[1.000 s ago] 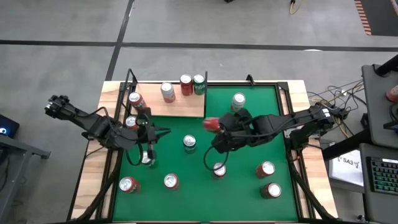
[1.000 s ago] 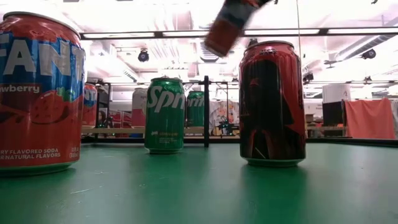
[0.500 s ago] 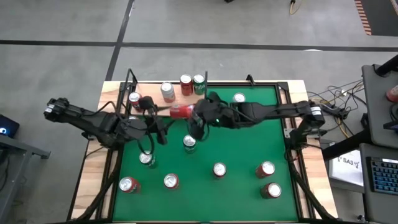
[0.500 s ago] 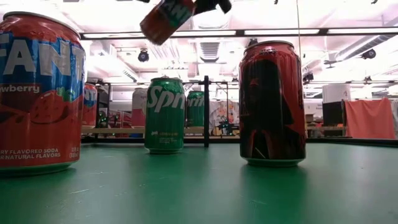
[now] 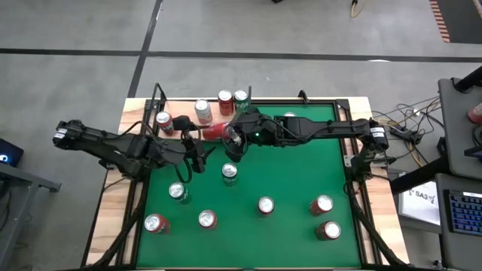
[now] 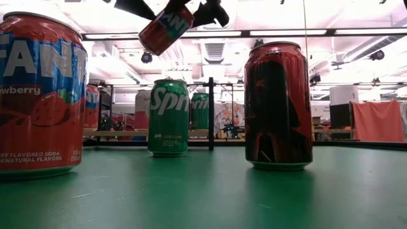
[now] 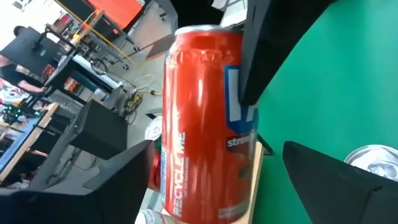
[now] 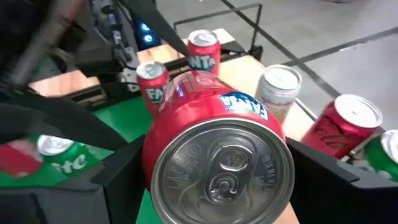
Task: Place canned beverage on shelf
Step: Put the red soda can on the shelf aligned with the other red soda can
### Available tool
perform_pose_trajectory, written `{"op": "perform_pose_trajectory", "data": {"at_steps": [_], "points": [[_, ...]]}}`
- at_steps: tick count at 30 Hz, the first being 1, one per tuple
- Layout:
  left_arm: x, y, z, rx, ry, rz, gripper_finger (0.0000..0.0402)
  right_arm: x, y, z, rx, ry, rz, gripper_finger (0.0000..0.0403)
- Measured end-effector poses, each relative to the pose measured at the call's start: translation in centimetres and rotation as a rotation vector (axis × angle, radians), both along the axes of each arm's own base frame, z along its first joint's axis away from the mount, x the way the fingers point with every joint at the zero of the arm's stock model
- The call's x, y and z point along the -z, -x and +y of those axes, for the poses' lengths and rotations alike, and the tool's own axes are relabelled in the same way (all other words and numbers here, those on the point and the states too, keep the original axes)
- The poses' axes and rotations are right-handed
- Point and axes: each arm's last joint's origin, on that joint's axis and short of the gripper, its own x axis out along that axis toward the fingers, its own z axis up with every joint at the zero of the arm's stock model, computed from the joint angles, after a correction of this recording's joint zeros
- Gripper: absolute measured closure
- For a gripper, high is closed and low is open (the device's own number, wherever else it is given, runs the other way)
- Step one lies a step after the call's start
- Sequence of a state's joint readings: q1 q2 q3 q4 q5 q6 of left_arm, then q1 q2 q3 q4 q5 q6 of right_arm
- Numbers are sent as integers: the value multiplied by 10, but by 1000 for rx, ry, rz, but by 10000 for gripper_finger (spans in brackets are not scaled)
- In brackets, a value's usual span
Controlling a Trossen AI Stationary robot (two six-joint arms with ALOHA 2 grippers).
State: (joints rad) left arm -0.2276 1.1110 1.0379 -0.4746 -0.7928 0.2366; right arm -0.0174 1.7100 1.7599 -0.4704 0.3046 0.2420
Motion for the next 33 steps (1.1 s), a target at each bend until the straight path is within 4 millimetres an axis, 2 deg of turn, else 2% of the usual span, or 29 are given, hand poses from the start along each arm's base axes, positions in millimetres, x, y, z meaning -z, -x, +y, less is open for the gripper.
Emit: {"op": "perform_pose_trajectory", "data": {"at_steps": [7, 22, 29, 33], "points": [[15, -3, 5, -37, 3, 4, 63, -2, -2, -2, -40, -13, -34, 108], [26, -21, 8, -115, -39, 8, 65, -3, -4, -6, -39, -23, -57, 108], [25, -22, 9, -155, -66, -6, 128, -4, -4, -7, -43, -10, -62, 108], [24, -22, 9, -155, -59, -17, 128, -4, -4, -7, -46, -9, -64, 81]]}}
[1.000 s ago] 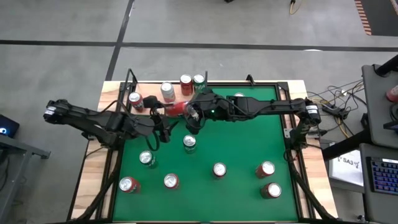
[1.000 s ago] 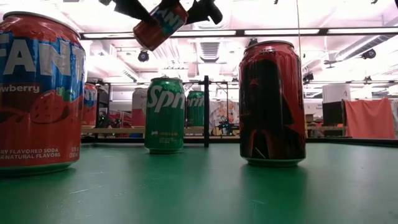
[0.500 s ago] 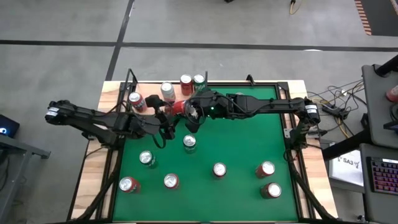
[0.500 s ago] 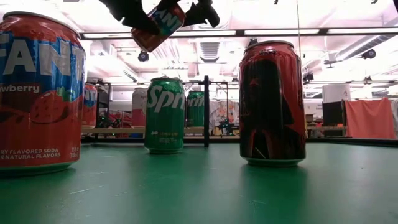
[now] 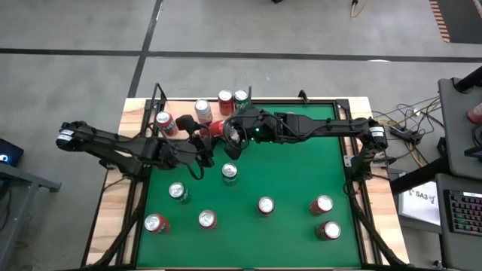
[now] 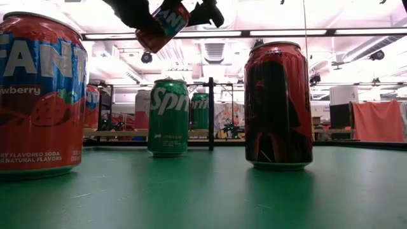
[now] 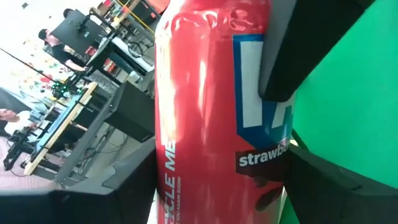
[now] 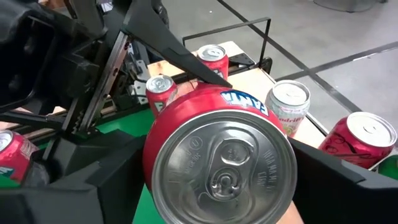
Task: Place canned beverage on shelf
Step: Put the red soda can on the shelf aligned with the other red soda can
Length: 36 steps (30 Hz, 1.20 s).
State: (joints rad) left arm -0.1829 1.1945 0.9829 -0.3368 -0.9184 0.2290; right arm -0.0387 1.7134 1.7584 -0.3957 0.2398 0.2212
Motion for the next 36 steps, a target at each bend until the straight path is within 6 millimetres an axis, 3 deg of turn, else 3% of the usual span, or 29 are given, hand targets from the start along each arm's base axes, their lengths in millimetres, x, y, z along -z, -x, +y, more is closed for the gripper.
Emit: {"op": "perform_pose_trajectory", "data": {"at_steps": [4, 10, 14, 19, 23, 26, 36], "points": [[0, 0, 0, 63, 38, 7, 128, -6, -1, 1, -13, -9, -54, 45], [-8, 7, 6, 112, 90, -63, 128, -14, 6, 1, -21, 17, -53, 38], [-1, 15, 6, 167, 103, -123, 128, -34, 21, 2, -48, 98, -90, 37], [2, 30, 5, 276, 165, -314, 128, -53, 38, 7, -101, 208, -117, 36], [12, 41, 5, 363, 197, -436, 128, -55, 45, 11, -167, 256, -150, 35], [11, 49, 5, 412, 213, -551, 128, -41, 44, 15, -250, 249, -204, 35], [15, 61, 3, 474, 251, -665, 128, 25, 47, 19, -311, 317, -377, 35]]}}
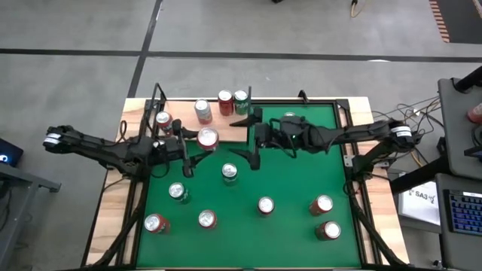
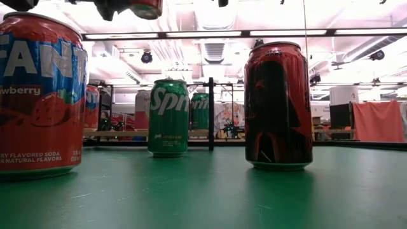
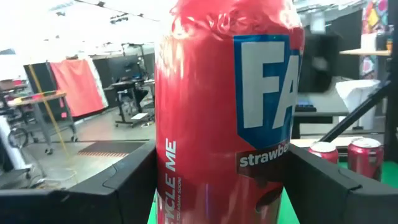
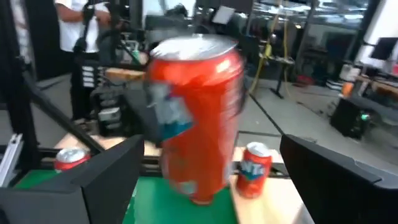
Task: Place canned beverage on shelf
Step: Put the red soda can on the shelf aligned with the other red soda can
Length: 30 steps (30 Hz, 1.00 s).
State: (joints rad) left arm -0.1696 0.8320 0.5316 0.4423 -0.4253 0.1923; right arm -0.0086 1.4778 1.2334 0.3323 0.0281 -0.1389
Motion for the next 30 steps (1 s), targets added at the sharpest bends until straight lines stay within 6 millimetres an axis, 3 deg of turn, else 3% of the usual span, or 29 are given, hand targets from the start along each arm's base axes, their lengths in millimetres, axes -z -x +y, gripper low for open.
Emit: {"op": "perform_pose_trajectory", "data": {"at_steps": [4, 11, 25, 30], "points": [[-4, -3, -1, -1, 5, -13, 128, 28, -8, 0, -3, -19, 2, 35], [-8, -9, -2, 1, 21, -27, 128, 43, -22, 0, 0, -20, -22, 35], [-14, -28, -5, 3, 28, -21, 128, 38, -43, -2, 6, 23, -48, 38], [-15, -31, -5, 0, 19, -13, 128, 39, -43, -2, 29, 25, -39, 86]]}}
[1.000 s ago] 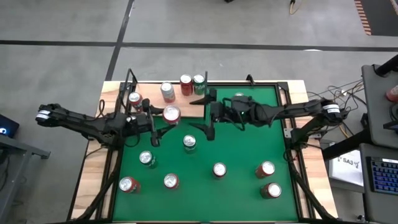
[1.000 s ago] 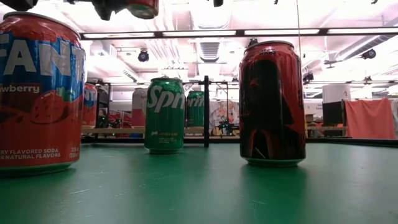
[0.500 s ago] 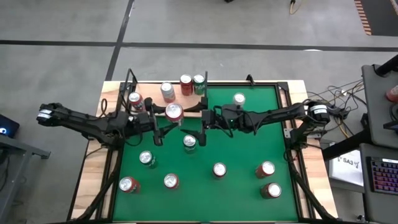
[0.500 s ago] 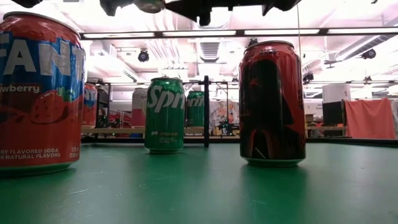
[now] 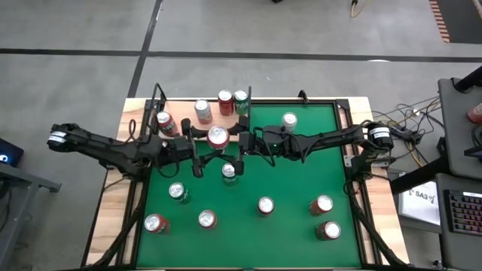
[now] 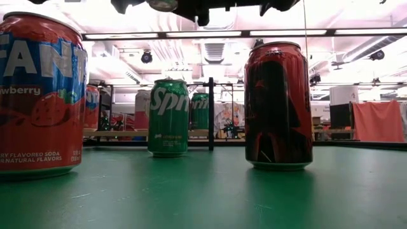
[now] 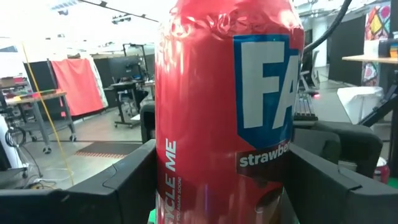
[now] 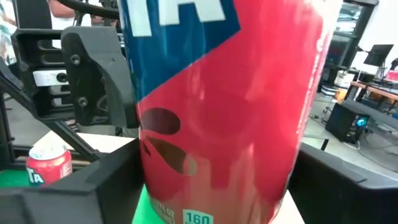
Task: Place canned beverage on shelf
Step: Put the red soda can on the shelf aligned with the other red soda can
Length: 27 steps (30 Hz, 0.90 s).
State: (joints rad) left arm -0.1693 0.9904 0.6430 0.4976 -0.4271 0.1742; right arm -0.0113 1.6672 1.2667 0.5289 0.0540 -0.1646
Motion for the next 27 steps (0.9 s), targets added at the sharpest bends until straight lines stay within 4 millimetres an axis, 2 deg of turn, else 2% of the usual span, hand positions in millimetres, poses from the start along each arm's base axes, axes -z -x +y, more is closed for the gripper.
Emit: {"op": "perform_pose_trajectory", "data": {"at_steps": [2, 8, 14, 20, 27], "points": [[1, -1, 0, -2, 0, 4, 119, 0, 0, 0, 1, -6, 2, 109], [-1, 1, 0, -7, 2, -4, 81, 0, 0, 0, 24, -21, -1, 109], [-9, 3, 1, -15, -2, 23, 76, -3, 4, -2, 85, -2, 20, 109], [-29, 5, 2, -26, -29, 142, 77, -9, 13, -4, 168, 21, 89, 109], [-54, 13, 4, -91, -88, 323, 76, 2, 19, -2, 410, 102, 258, 109]]}}
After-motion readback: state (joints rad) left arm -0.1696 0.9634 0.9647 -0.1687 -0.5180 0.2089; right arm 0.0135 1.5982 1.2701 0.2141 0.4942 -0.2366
